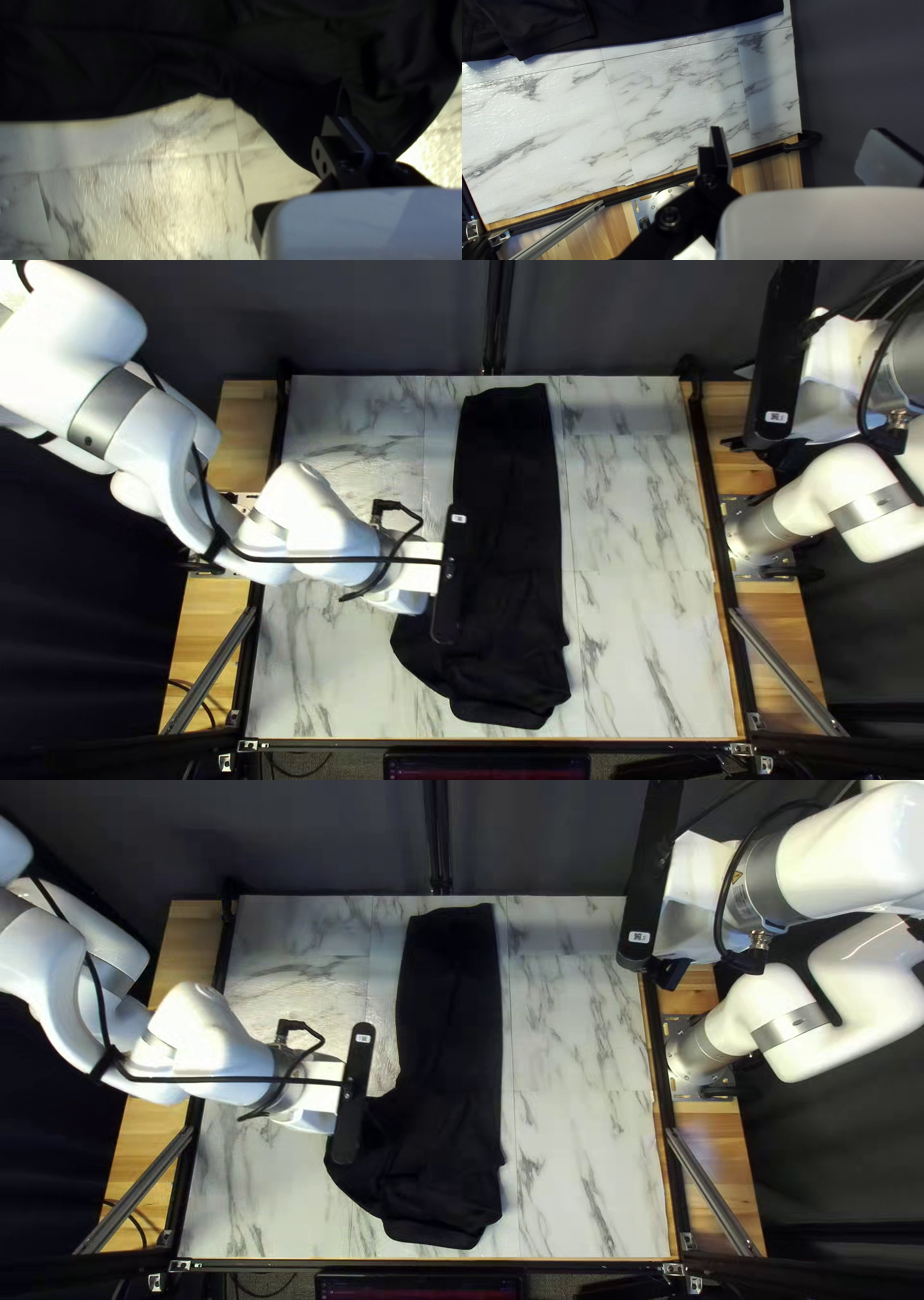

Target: Fold t-shirt

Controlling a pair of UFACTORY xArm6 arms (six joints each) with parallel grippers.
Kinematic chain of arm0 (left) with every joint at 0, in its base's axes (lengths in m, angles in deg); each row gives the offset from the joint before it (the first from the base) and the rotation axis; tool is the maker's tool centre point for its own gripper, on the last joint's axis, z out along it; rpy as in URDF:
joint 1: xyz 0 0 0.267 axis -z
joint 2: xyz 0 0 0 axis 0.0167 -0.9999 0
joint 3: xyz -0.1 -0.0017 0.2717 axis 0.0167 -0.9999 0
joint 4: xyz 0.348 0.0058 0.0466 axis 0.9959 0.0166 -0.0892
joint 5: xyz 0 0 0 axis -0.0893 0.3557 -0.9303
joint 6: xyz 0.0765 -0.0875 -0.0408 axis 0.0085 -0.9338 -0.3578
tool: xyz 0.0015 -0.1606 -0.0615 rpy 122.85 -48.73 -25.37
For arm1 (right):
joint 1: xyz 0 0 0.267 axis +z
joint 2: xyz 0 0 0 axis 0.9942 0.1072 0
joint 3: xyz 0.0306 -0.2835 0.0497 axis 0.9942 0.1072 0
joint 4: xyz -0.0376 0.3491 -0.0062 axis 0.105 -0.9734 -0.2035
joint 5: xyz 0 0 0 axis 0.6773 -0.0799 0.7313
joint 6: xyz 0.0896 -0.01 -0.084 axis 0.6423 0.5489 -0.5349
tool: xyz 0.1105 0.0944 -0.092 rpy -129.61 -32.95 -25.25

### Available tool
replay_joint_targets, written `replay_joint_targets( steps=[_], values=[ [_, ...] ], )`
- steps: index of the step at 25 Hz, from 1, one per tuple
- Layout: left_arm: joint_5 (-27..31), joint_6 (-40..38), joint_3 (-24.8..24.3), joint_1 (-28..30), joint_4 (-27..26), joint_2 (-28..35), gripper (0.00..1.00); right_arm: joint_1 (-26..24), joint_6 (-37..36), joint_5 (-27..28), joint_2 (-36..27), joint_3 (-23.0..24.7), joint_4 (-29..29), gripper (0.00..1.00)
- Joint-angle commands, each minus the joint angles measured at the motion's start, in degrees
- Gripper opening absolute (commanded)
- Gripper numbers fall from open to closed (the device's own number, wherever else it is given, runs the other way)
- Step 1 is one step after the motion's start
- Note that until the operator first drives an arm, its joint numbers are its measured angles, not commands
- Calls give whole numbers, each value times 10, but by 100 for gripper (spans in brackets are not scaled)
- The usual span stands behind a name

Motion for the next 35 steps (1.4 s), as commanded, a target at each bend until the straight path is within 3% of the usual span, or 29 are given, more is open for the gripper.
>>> replay_joint_targets(
  steps=[1,7,21,28,35],
  values=[
    [-12,12,34,-23,-14,-28,0,0,0,0,0,0,0,100],
    [-17,29,96,-45,-24,-74,0,0,0,0,0,0,0,100],
    [-62,-15,171,-61,-1,-160,0,0,0,0,0,0,0,100],
    [-80,-18,135,-62,-2,-156,0,0,0,0,0,0,0,100],
    [-28,-2,47,-47,-11,-63,0,0,0,0,0,0,0,100]
  ],
)
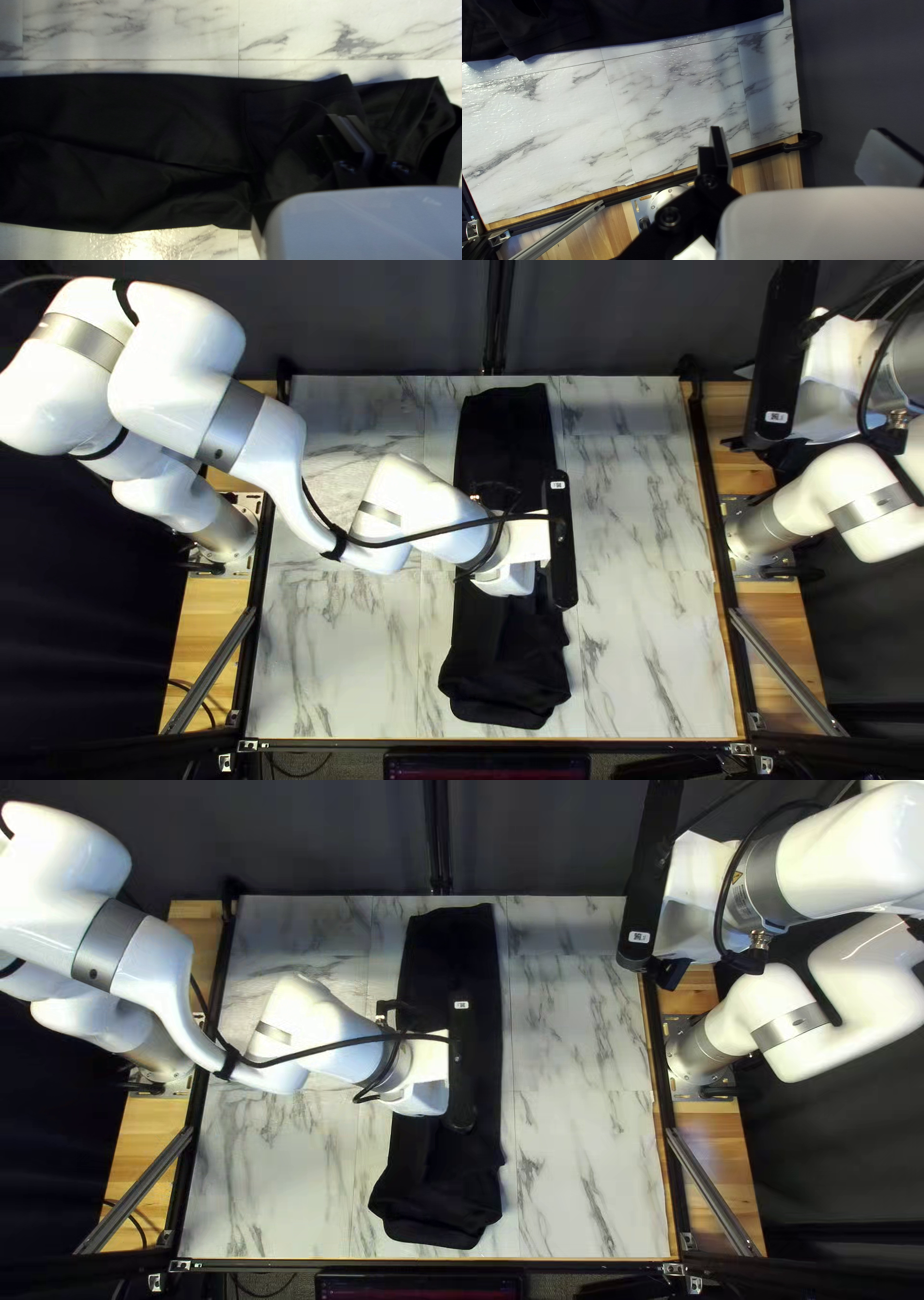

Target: Fold t-shirt

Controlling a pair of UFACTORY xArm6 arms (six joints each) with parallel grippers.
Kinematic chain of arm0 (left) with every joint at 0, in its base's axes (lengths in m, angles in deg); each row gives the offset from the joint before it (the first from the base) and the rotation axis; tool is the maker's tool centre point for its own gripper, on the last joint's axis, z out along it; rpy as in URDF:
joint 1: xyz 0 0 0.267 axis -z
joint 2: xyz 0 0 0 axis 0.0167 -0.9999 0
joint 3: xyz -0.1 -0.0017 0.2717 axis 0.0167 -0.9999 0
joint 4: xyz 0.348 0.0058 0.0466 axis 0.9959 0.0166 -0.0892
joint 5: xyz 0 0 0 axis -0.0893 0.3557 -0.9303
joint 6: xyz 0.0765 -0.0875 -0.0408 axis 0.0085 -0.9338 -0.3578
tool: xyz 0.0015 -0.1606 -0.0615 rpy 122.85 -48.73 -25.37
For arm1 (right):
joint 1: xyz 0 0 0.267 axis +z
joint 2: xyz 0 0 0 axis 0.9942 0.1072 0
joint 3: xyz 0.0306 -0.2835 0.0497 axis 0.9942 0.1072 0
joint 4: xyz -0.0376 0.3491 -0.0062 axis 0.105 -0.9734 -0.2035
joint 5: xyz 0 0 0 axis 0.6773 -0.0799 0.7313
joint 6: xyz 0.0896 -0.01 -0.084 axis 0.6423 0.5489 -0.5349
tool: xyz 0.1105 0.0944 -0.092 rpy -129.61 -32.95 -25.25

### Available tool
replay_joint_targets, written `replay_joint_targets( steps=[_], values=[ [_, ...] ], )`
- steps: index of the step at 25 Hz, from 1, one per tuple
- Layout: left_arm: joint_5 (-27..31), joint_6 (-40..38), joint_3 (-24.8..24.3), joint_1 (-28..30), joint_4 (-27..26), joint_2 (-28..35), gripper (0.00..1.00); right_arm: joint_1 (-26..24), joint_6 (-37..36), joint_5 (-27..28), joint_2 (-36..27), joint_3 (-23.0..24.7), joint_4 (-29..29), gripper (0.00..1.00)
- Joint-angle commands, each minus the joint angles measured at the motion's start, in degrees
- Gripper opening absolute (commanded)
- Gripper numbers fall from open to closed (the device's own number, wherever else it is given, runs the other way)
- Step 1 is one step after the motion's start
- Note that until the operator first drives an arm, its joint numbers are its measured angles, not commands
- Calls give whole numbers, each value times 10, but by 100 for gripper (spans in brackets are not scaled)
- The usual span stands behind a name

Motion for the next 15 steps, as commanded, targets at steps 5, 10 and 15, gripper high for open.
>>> replay_joint_targets(
  steps=[5,10,15],
  values=[
    [118,-16,-55,34,17,121,0,0,0,0,0,0,0,100],
    [173,-18,-42,48,26,143,0,0,0,0,0,0,0,100],
    [170,-24,-22,55,32,116,0,0,0,0,0,0,0,100]
  ],
)
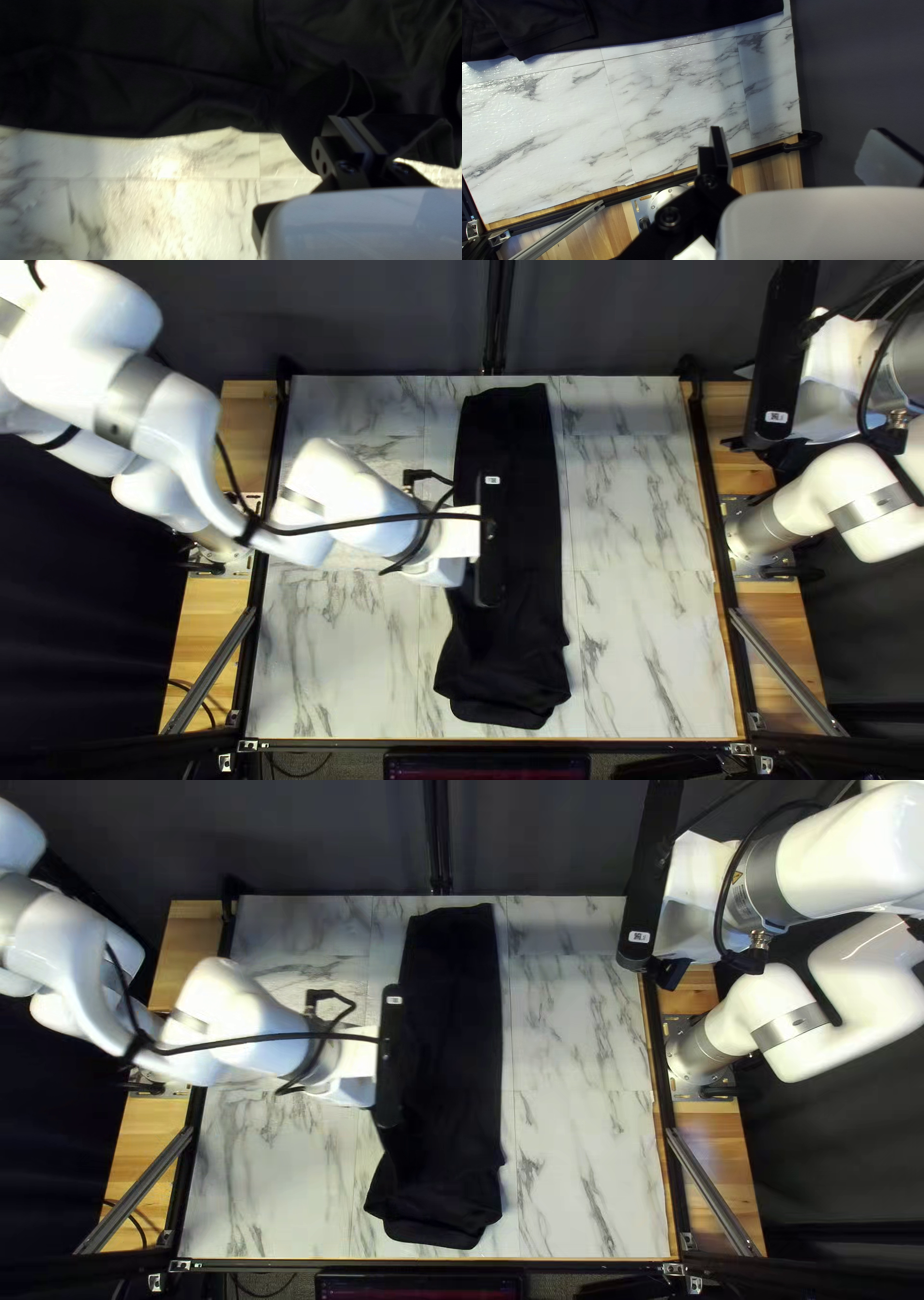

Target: Fold t-shirt

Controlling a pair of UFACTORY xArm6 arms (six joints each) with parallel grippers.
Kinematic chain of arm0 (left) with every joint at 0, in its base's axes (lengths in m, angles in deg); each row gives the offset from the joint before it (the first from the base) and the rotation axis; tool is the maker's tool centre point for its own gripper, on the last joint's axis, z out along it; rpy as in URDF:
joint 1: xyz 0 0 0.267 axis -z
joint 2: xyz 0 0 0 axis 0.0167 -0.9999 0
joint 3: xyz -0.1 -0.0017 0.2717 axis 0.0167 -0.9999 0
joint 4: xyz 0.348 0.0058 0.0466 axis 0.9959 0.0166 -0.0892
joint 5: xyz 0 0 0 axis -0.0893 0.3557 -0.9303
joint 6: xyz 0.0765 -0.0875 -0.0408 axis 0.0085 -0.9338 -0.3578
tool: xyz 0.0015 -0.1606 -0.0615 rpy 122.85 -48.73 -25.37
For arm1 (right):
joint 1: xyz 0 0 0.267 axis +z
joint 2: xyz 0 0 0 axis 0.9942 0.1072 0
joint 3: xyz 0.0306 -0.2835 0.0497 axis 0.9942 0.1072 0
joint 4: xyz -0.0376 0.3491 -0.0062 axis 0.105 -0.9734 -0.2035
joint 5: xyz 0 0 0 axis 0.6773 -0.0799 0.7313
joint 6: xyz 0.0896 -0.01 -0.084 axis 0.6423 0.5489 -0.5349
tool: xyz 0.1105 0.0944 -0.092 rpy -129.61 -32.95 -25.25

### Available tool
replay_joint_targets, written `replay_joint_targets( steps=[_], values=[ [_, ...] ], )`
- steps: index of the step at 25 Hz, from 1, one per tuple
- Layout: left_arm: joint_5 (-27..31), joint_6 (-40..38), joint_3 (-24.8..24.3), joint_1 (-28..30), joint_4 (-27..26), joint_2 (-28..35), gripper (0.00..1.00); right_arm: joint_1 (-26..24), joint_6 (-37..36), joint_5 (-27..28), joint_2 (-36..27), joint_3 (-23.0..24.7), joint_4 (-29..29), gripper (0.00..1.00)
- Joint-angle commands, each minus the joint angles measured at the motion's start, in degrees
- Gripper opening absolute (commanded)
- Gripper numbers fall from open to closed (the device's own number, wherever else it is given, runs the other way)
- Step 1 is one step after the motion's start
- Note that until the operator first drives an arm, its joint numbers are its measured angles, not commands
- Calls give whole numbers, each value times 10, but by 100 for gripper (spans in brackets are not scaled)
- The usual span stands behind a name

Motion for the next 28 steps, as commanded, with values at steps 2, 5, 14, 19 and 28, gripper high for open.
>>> replay_joint_targets(
  steps=[2,5,14,19,28],
  values=[
    [-33,-5,14,-2,4,-38,0,0,0,0,0,0,0,100],
    [-66,-11,13,-7,5,-57,0,0,0,0,0,0,0,100],
    [-138,-25,-3,-12,-1,-90,0,0,0,0,0,0,0,100],
    [-166,-49,-15,-14,12,-96,0,0,0,0,0,0,0,100],
    [-163,-379,-67,26,199,-82,0,0,0,0,0,0,0,100]
  ],
)
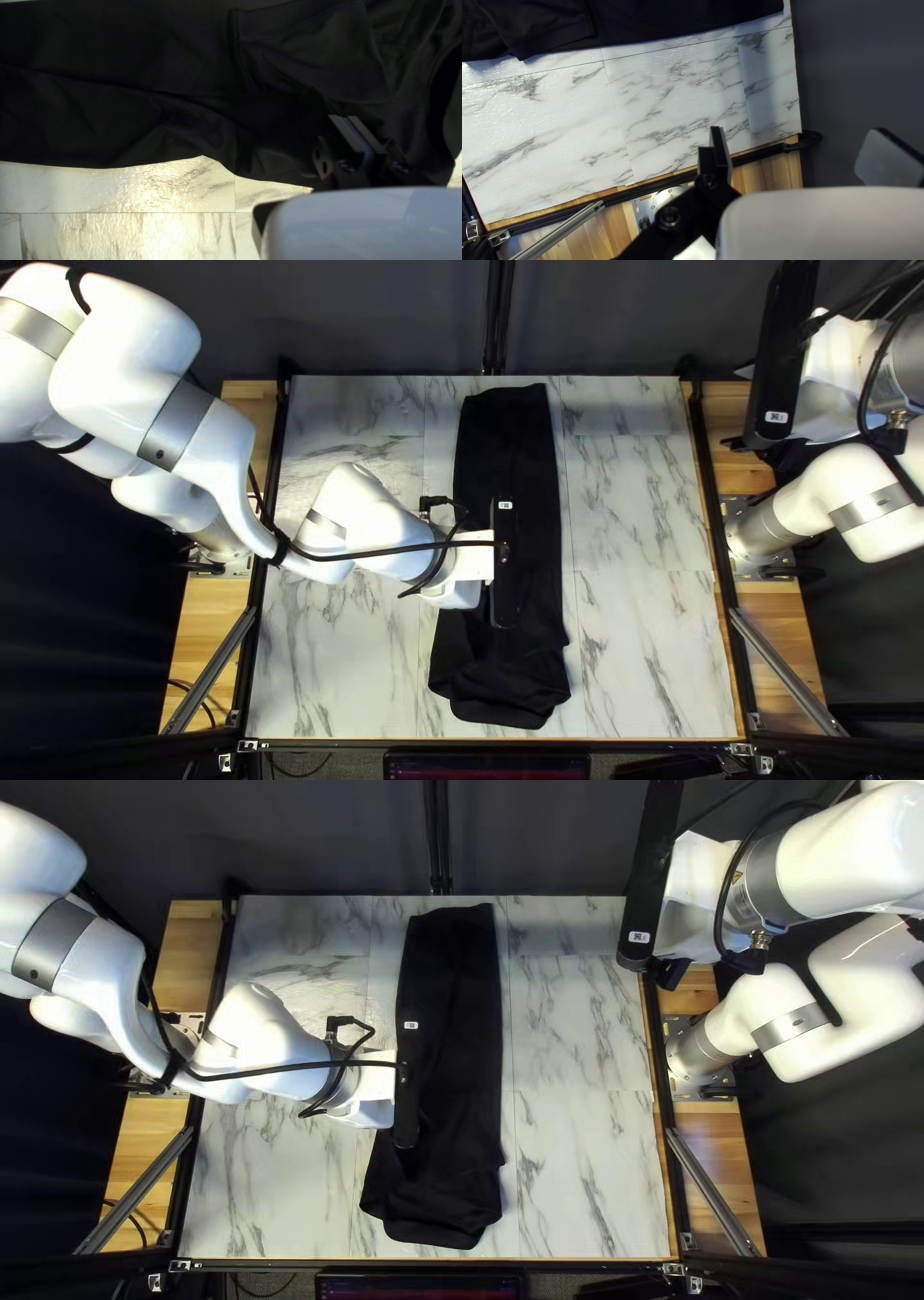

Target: Fold t-shirt

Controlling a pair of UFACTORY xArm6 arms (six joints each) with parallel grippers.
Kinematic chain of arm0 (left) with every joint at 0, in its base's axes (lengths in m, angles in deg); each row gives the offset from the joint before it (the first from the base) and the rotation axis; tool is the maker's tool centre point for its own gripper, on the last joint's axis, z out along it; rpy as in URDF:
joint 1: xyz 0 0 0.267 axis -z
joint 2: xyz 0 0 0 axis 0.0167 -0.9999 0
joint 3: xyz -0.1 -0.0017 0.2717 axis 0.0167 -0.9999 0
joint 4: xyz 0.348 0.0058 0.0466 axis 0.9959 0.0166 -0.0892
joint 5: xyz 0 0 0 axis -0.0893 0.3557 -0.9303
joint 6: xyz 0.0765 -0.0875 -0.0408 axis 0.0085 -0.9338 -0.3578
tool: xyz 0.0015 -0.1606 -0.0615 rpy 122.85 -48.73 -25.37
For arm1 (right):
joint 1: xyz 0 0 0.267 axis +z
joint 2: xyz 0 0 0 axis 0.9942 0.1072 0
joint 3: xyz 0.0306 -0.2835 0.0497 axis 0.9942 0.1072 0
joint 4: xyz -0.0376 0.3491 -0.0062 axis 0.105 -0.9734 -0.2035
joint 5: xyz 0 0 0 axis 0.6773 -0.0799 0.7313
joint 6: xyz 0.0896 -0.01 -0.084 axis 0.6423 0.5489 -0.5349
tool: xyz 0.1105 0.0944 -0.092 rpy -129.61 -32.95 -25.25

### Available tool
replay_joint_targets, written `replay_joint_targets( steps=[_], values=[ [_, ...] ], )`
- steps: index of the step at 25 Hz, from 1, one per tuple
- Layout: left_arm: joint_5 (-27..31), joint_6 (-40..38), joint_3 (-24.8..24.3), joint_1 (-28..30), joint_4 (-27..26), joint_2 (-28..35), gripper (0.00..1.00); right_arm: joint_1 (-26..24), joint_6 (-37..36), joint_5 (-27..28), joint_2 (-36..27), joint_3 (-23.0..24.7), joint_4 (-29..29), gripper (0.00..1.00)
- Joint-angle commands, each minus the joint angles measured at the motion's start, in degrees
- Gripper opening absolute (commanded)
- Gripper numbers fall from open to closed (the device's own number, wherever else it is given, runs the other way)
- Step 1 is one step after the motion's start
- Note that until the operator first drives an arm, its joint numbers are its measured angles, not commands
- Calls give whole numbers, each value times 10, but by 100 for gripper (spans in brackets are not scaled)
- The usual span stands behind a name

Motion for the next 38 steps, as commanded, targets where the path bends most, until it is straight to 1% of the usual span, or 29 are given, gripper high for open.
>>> replay_joint_targets(
  steps=[1,2,4,5,17,21,23,24,28,30,32,35,37,38],
  values=[
    [-7,-192,-28,19,96,-13,2,0,0,0,0,0,0,100],
    [-10,-193,-26,17,92,-20,15,0,0,0,0,0,0,100],
    [-10,-193,-26,17,92,-20,87,0,0,0,0,0,0,100],
    [-10,-193,-26,17,92,-20,100,0,0,0,0,0,0,100],
    [-11,-200,-30,18,95,-17,100,0,0,0,0,0,0,100],
    [5,-94,30,19,33,-88,100,0,0,0,0,0,0,100],
    [13,-56,57,20,10,-117,100,0,0,0,0,0,0,100],
    [15,-43,72,21,3,-133,100,0,0,0,0,0,0,100],
    [11,-17,107,22,-9,-178,100,0,0,0,0,0,0,100],
    [27,-10,128,25,-13,-199,100,0,0,0,0,0,0,100],
    [56,-1,156,32,-20,-221,100,0,0,0,0,0,0,100],
    [68,16,169,31,-32,-237,100,0,0,0,0,0,0,100],
    [63,45,171,24,-51,-245,100,0,0,0,0,0,0,100],
    [54,78,173,18,-72,-252,100,0,0,0,0,0,0,100]
  ],
)
